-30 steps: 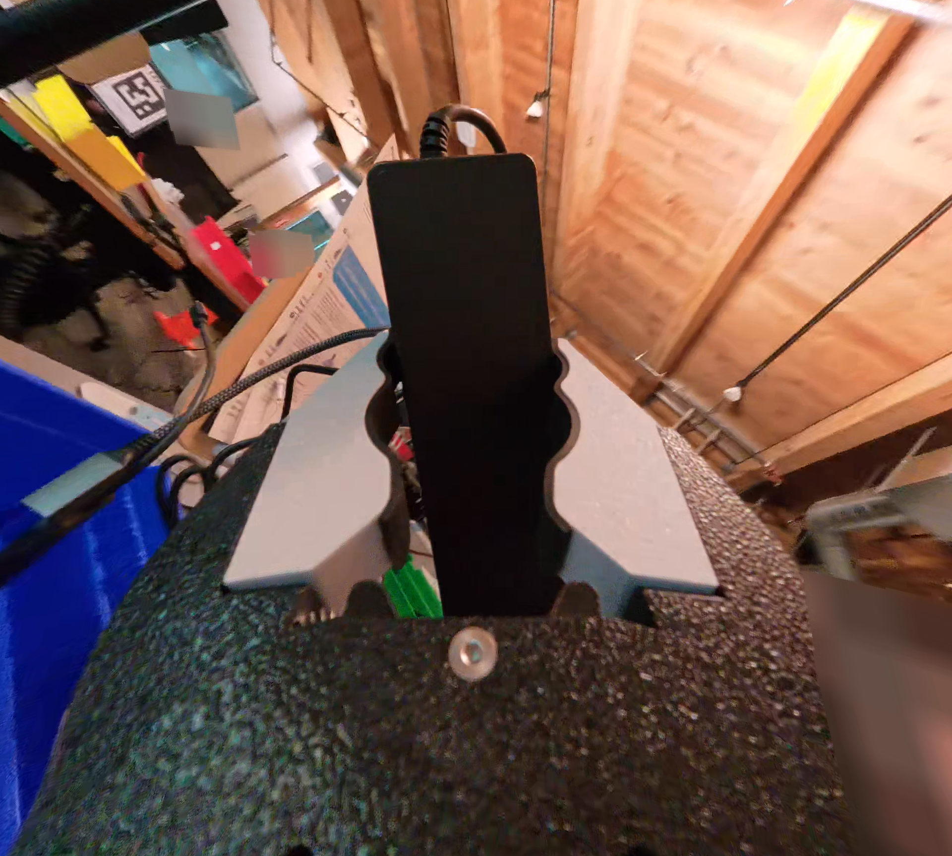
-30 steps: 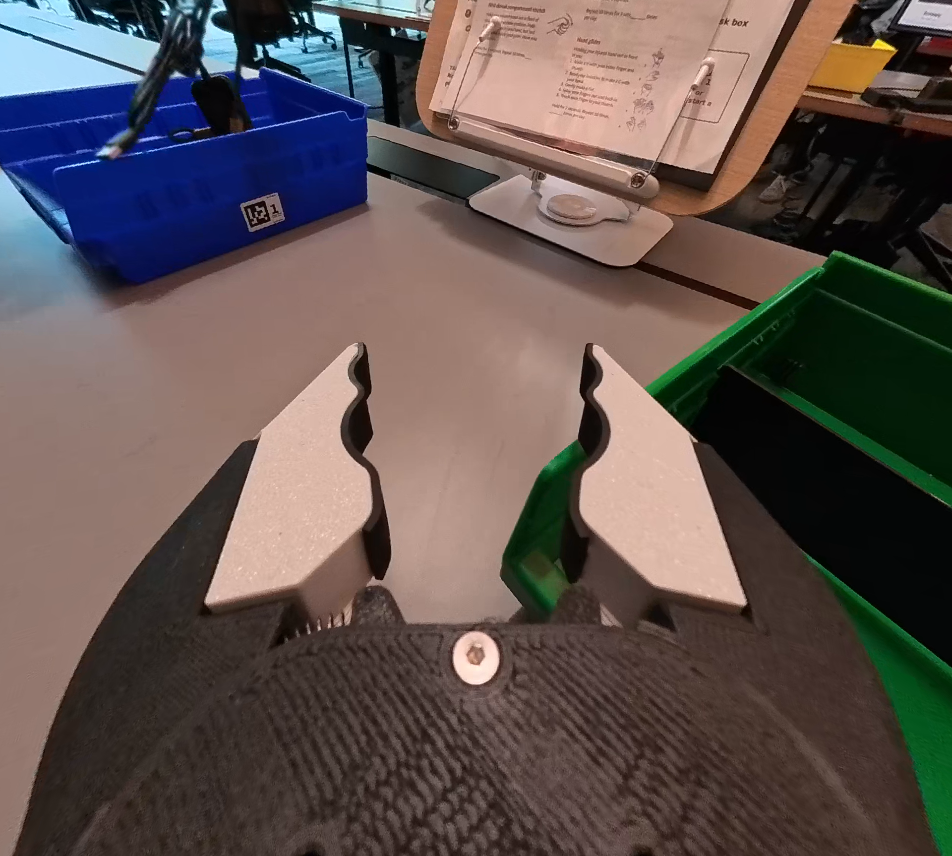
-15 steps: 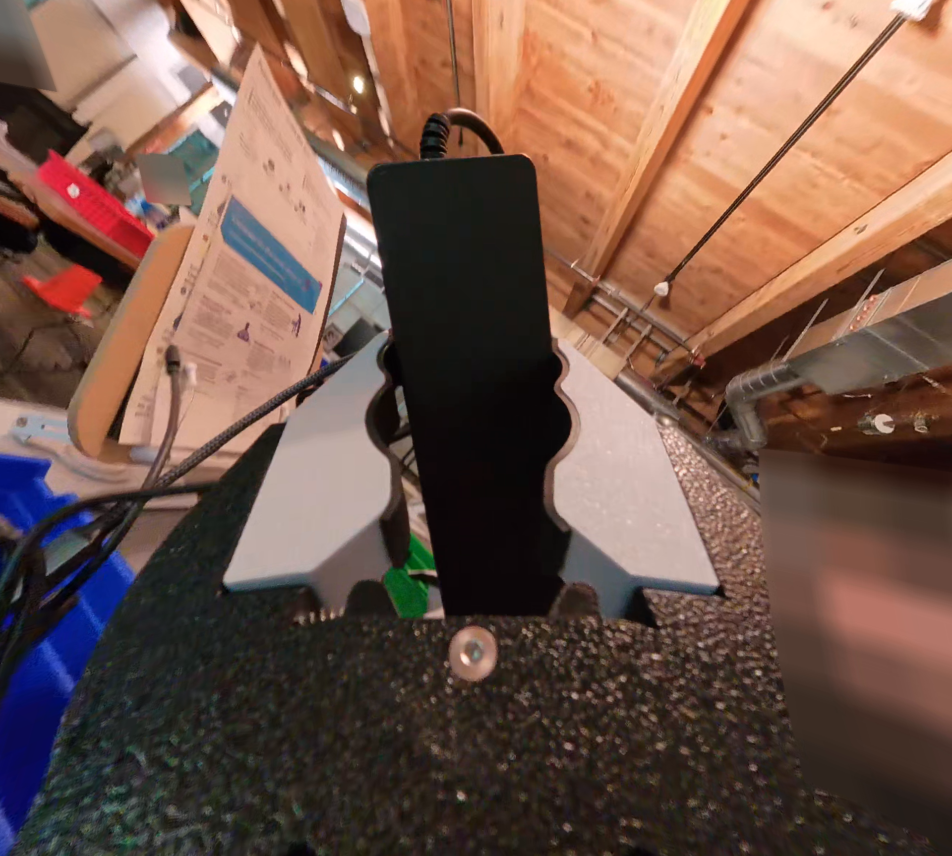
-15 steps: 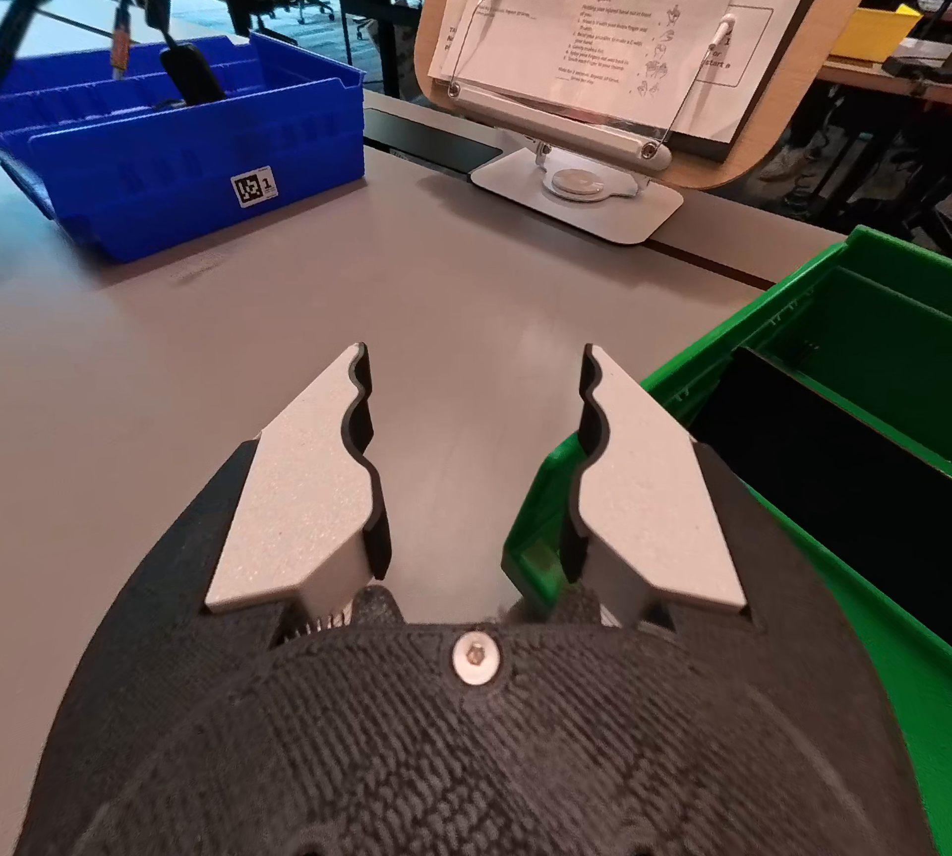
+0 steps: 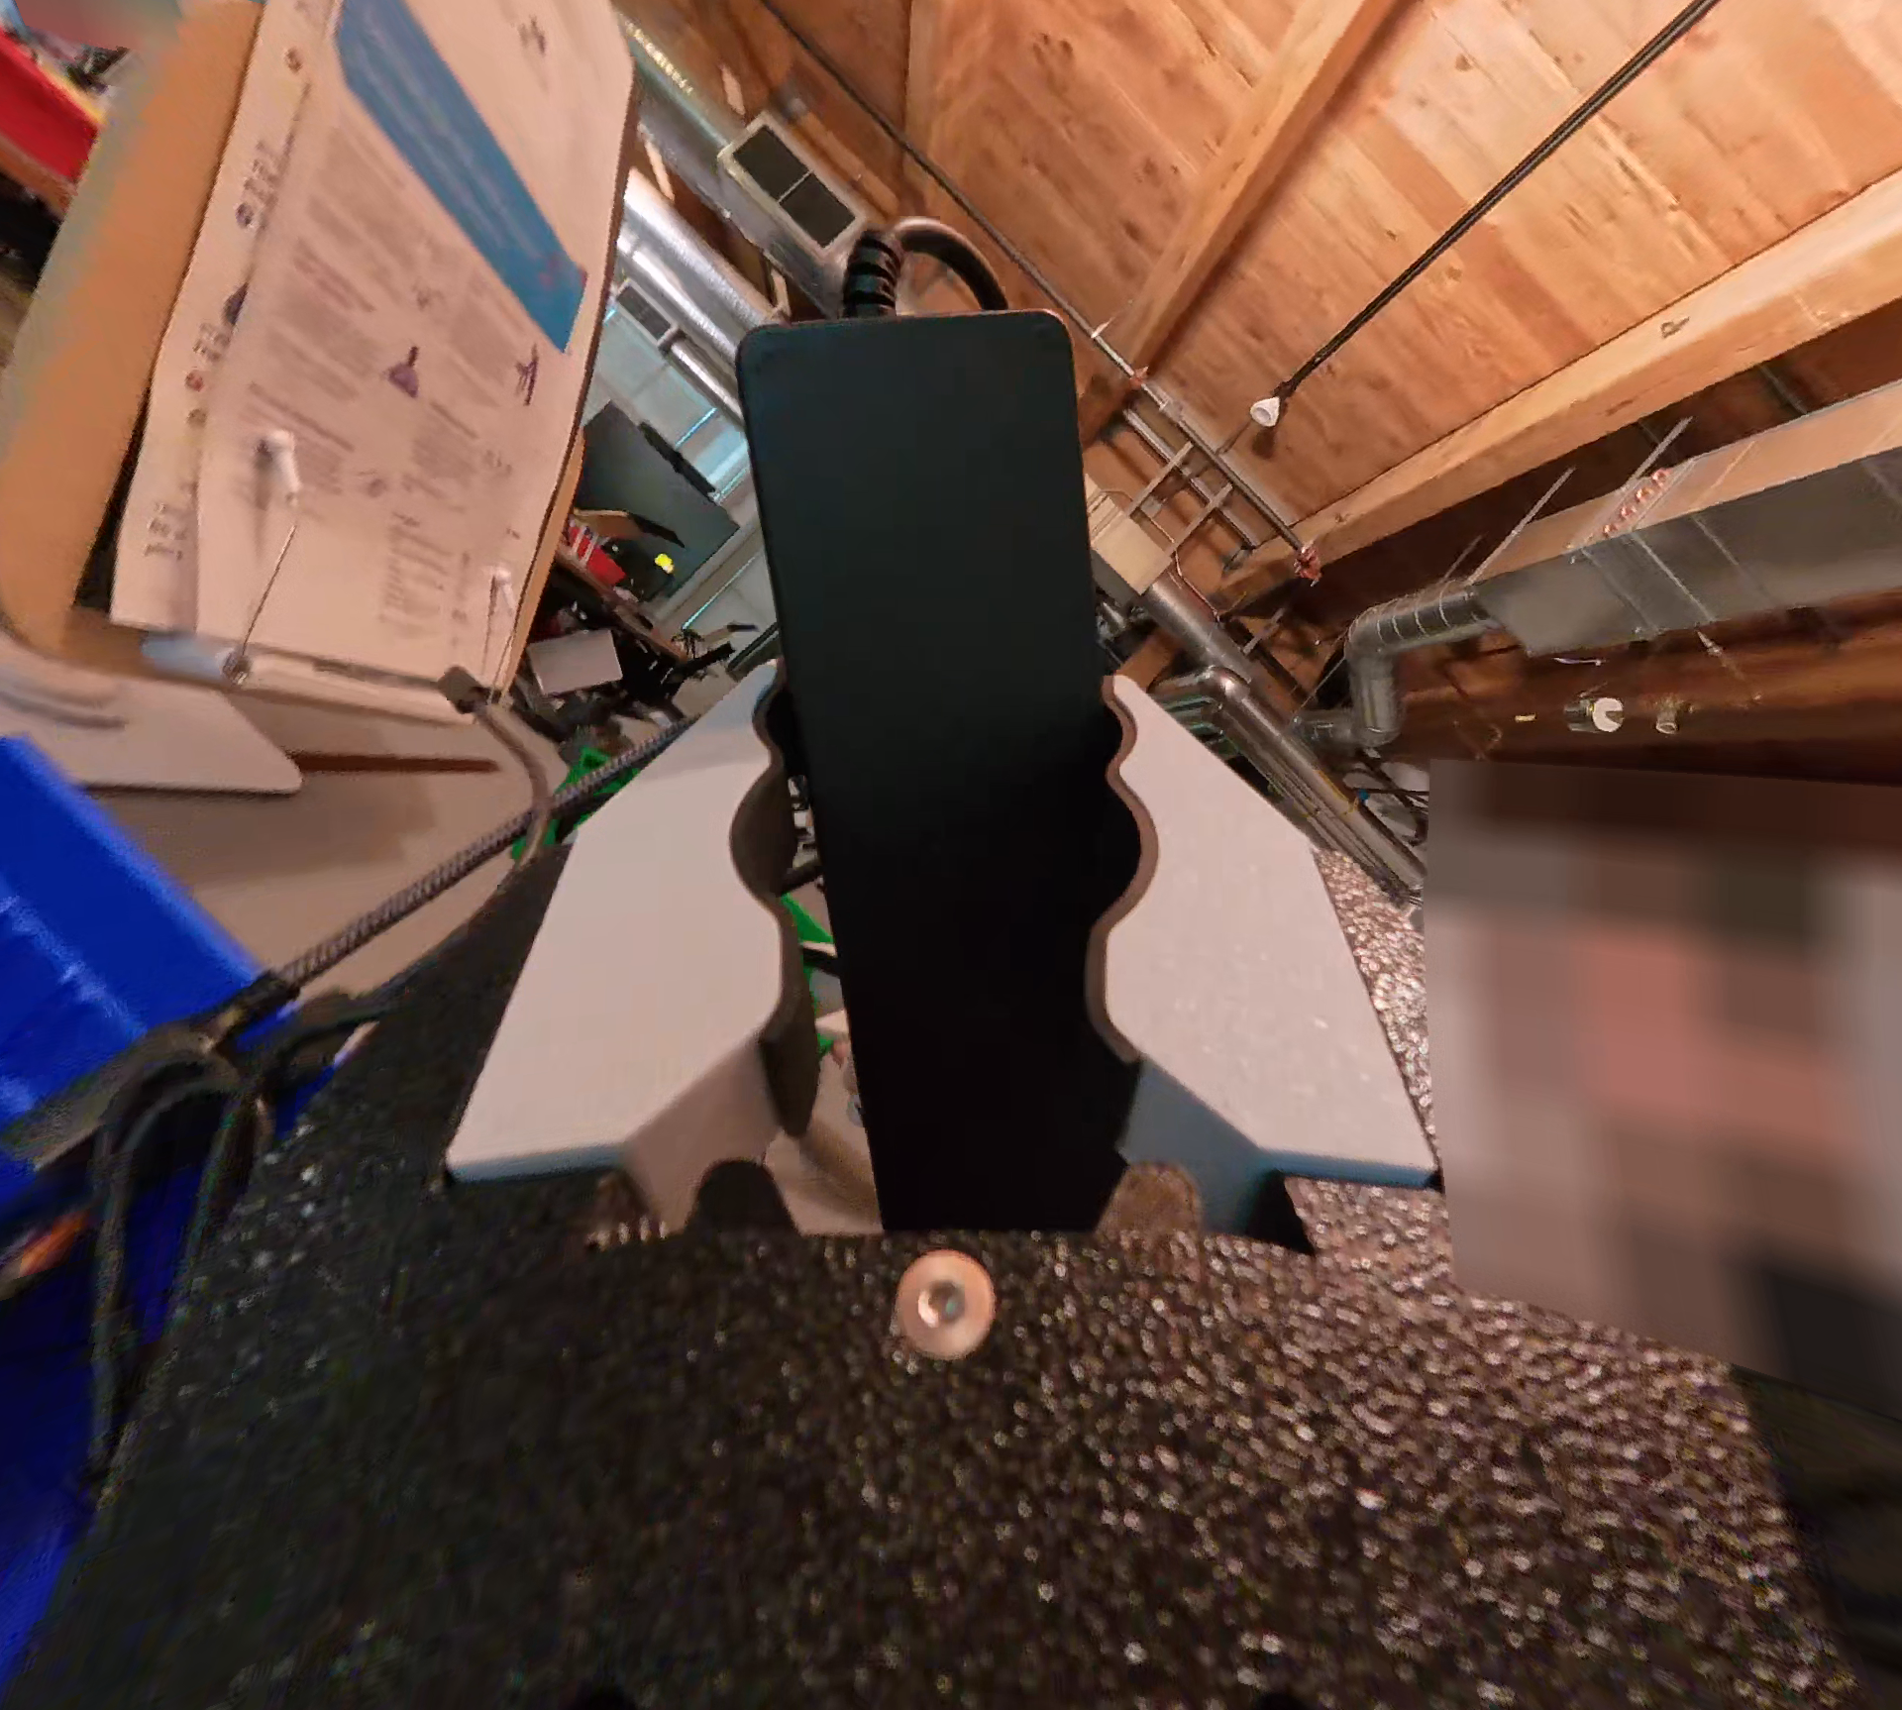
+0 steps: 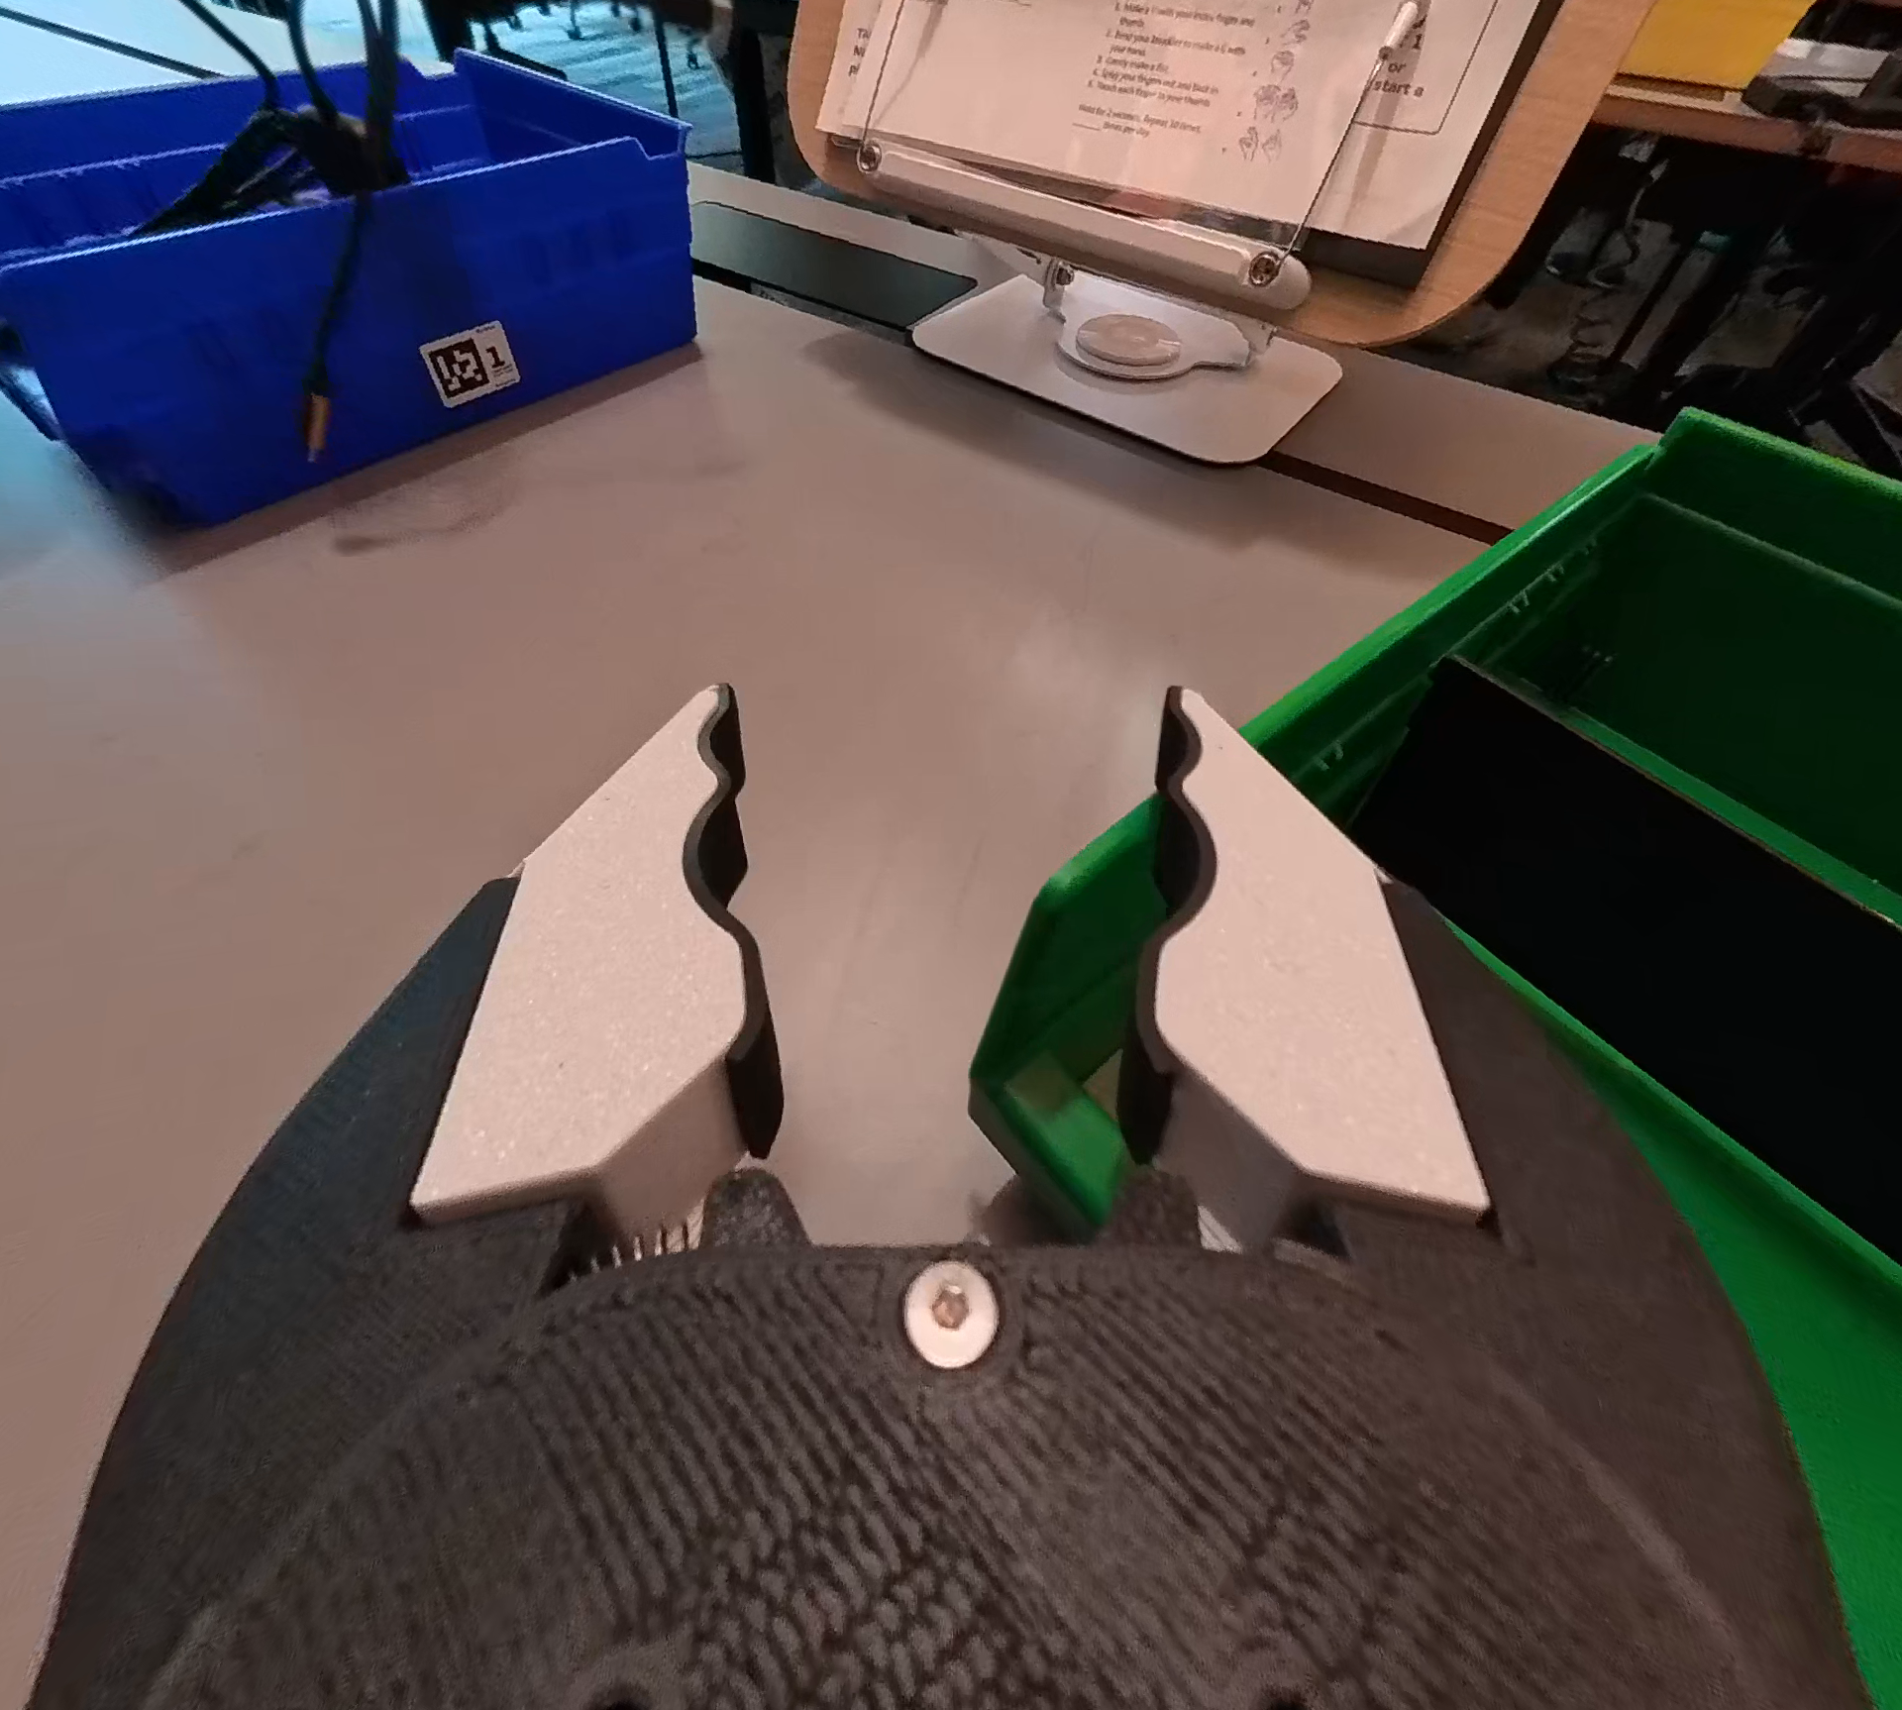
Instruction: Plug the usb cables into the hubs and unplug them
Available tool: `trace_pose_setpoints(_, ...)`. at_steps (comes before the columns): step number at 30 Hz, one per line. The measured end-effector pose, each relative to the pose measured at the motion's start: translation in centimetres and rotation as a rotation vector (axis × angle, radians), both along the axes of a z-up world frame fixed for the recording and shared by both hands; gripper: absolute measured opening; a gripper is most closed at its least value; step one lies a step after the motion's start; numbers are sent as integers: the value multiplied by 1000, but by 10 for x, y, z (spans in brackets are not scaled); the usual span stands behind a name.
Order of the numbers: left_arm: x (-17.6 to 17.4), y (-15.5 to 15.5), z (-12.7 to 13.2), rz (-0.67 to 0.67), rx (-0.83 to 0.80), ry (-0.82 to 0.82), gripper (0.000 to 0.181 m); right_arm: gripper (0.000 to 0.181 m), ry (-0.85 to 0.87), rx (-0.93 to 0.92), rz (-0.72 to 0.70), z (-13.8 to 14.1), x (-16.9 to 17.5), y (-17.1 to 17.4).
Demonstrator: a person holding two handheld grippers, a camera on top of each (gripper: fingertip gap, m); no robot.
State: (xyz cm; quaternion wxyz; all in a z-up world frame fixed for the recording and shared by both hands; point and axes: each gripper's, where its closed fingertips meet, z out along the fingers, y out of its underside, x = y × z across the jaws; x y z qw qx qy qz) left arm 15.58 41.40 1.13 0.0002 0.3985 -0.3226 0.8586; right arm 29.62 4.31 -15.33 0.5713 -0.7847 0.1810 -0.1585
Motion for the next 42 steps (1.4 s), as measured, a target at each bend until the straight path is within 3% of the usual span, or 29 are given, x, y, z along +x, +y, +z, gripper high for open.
trace_pose_setpoints(11, -7, -17, 84, 50, -3, -120, 55, 80, 6, 5, -28, 0, 8, -10)
trace_pose_setpoints(14, -18, -31, 104, 63, 75, -160, 55, 80, 2, 10, -30, 2, 9, -11)
trace_pose_setpoints(17, -22, -54, 109, 120, 267, -175, 55, 82, -3, 27, -15, 9, 5, -10)
trace_pose_setpoints(21, -20, -100, 90, 196, 605, -190, 56, 102, 46, 202, 194, 50, -40, 9)
trace_pose_setpoints(24, -24, -145, 73, 154, 738, -256, 56, 105, 33, 338, 387, 93, -90, 23)
trace_pose_setpoints(28, -29, -209, 41, 53, 867, -372, 56, 102, 4, 386, 505, 134, -131, 30)
trace_pose_setpoints(32, -20, -260, -5, 8, 1035, -432, 55, 90, -17, 533, 591, 198, -147, 34)
trace_pose_setpoints(35, -23, -295, -33, -85, 1102, -501, 56, 89, -92, 392, 739, 198, -167, 53)
trace_pose_setpoints(39, -26, -319, -52, -167, 1121, -540, 56, 83, -205, 204, 950, 164, -196, 60)
trace_pose_setpoints(42, -27, -328, -66, -212, 1166, -563, 55, 68, -247, 165, 927, 148, -192, 69)
